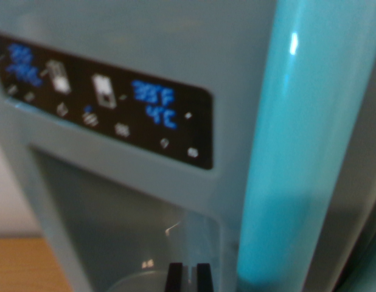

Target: Close fridge door

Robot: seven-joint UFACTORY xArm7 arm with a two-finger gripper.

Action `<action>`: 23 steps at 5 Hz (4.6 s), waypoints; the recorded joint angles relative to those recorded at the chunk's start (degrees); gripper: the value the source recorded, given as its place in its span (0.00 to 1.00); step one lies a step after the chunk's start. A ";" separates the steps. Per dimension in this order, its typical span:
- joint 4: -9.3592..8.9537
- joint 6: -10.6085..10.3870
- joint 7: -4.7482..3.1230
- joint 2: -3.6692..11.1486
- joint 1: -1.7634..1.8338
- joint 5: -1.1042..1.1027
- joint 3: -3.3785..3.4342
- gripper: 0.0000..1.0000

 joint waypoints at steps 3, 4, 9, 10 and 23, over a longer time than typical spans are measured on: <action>3.48 -0.02 0.00 3.69 0.00 0.00 -1.21 1.00; 3.48 -0.02 0.00 3.69 0.00 0.00 -1.21 1.00; 6.29 -0.02 0.00 7.05 0.00 0.00 -3.05 1.00; 6.29 -0.02 0.00 7.05 0.00 0.00 -3.05 1.00; 9.08 -0.02 0.00 10.22 0.00 0.00 -3.77 1.00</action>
